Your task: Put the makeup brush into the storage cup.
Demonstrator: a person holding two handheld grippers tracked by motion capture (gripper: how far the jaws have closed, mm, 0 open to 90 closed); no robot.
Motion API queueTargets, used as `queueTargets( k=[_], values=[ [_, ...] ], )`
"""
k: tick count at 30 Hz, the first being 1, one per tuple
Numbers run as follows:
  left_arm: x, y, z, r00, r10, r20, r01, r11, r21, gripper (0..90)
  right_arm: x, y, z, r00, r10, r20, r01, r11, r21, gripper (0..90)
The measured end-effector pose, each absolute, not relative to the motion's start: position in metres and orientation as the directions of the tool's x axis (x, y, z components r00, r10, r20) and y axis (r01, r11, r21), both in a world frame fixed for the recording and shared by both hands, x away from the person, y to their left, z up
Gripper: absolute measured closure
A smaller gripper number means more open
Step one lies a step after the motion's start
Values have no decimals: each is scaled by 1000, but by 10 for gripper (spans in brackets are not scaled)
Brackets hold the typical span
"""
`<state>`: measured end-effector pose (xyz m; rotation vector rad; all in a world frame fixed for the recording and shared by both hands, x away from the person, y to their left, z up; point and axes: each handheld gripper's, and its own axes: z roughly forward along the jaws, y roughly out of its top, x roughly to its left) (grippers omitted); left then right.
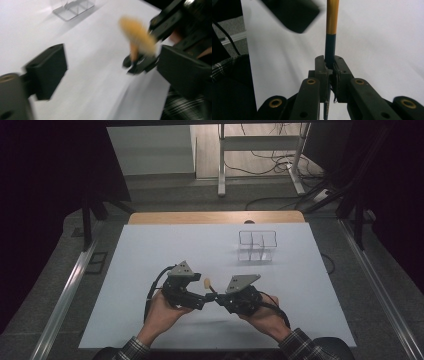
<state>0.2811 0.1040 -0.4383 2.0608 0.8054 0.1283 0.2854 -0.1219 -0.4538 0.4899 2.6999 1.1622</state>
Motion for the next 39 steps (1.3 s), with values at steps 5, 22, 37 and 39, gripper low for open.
queueTargets(
  k=[5, 22, 37, 39],
  values=[
    [276, 107, -444, 794, 591, -140, 475, -460, 750, 15, 291, -130, -451, -920, 393, 6, 267, 612, 744, 839],
    [269, 125, -456, 771, 634, -65, 468, -495, 732, 0, 304, -154, -447, -888, 460, 30, 320, 570, 757, 839],
    [265, 143, -465, 754, 655, -48, 478, -498, 723, 0, 309, -166, -444, -877, 481, 18, 320, 555, 768, 839],
    [265, 148, -465, 749, 660, -50, 481, -492, 726, 0, 309, -168, -443, -875, 484, 17, 319, 551, 771, 839]
  ],
)
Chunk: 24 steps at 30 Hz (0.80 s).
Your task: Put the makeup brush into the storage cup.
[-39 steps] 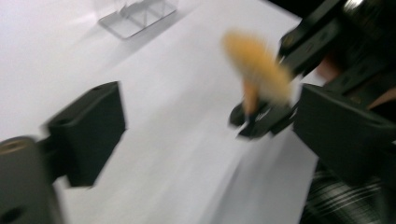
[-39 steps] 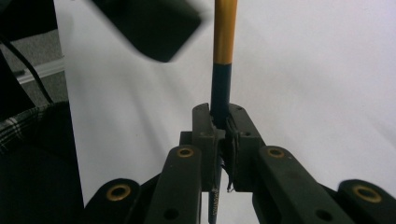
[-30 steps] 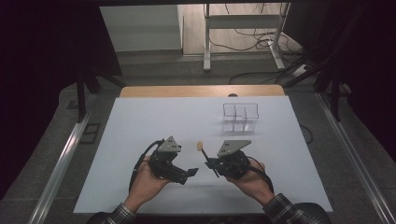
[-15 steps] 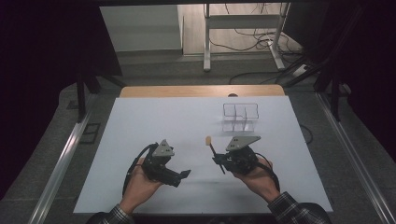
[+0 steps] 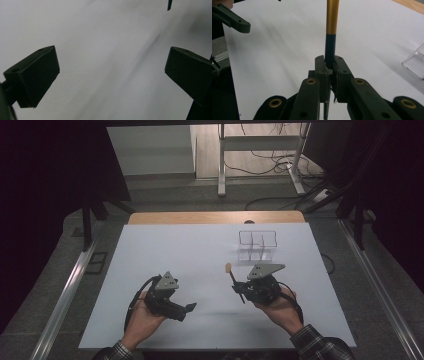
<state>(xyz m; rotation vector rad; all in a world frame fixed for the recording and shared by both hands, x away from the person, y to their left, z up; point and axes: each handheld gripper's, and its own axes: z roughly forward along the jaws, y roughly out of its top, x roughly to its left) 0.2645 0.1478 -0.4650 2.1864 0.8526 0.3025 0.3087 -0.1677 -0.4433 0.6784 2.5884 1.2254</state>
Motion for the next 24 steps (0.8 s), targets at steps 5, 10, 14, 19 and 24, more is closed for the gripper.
queueTargets(
  k=[5, 10, 14, 19, 24],
  values=[
    [262, 156, -467, 738, 673, -54, 486, -475, 734, 1, 310, -172, -442, -870, 493, 15, 322, 544, 775, 838],
    [258, 165, -468, 729, 683, -45, 486, -469, 738, 2, 312, -177, -441, -859, 512, 10, 326, 531, 782, 838],
    [255, 171, -470, 719, 694, -45, 492, -463, 737, 2, 313, -180, -440, -851, 526, 11, 332, 522, 786, 838],
    [252, 179, -471, 705, 708, -43, 502, -455, 736, 2, 315, -184, -438, -842, 539, 18, 342, 508, 791, 838],
    [248, 189, -473, 686, 725, -65, 515, -420, 747, 2, 317, -189, -437, -834, 552, 12, 346, 505, 791, 838]
  ],
)
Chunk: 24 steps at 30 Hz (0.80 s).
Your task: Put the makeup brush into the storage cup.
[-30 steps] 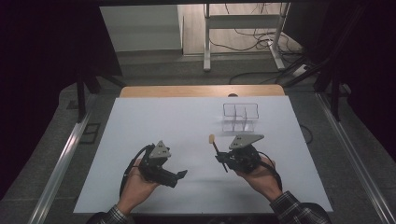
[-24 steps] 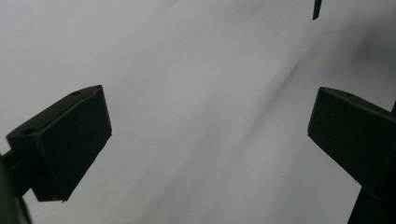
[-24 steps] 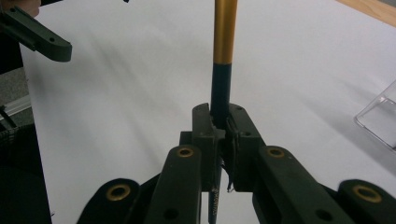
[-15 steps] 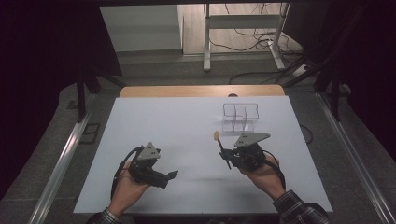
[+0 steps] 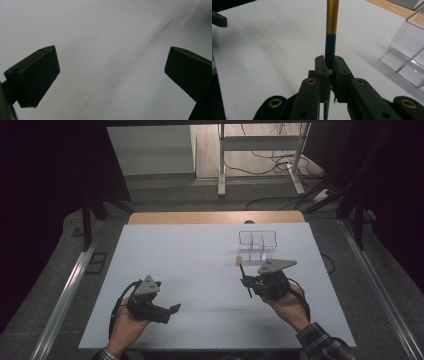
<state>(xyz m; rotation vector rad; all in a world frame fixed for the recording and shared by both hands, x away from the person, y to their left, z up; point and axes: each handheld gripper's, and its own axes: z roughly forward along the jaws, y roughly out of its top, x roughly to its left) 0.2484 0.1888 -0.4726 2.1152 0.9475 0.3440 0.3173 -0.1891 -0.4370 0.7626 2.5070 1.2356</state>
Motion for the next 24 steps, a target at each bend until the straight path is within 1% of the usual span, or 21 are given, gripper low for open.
queueTargets(
  k=[10, 24],
  values=[
    [242, 203, -476, 653, 756, -41, 527, -414, 742, 3, 323, -198, -436, -814, 581, 7, 361, 497, 789, 838],
    [234, 220, -479, 615, 787, -44, 553, -391, 736, 4, 331, -208, -435, -797, 604, 9, 378, 487, 787, 838]
  ],
)
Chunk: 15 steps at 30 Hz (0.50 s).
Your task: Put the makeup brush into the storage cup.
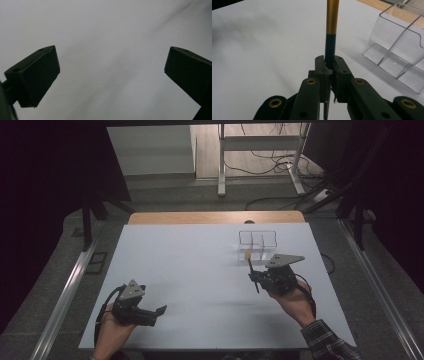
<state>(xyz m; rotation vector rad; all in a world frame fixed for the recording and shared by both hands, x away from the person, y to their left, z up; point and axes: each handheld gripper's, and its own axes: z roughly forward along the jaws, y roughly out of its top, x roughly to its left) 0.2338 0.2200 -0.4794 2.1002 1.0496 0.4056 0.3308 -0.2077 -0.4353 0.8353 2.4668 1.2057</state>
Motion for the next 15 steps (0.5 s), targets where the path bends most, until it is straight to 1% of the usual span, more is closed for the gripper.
queueTargets(
  k=[4, 15],
  values=[
    [232, 223, -480, 606, 795, -31, 553, -392, 735, 5, 333, -210, -435, -792, 610, 12, 383, 481, 789, 838],
    [226, 233, -482, 587, 809, -32, 567, -382, 730, 6, 340, -219, -431, -774, 633, 16, 395, 463, 794, 838]
  ],
)
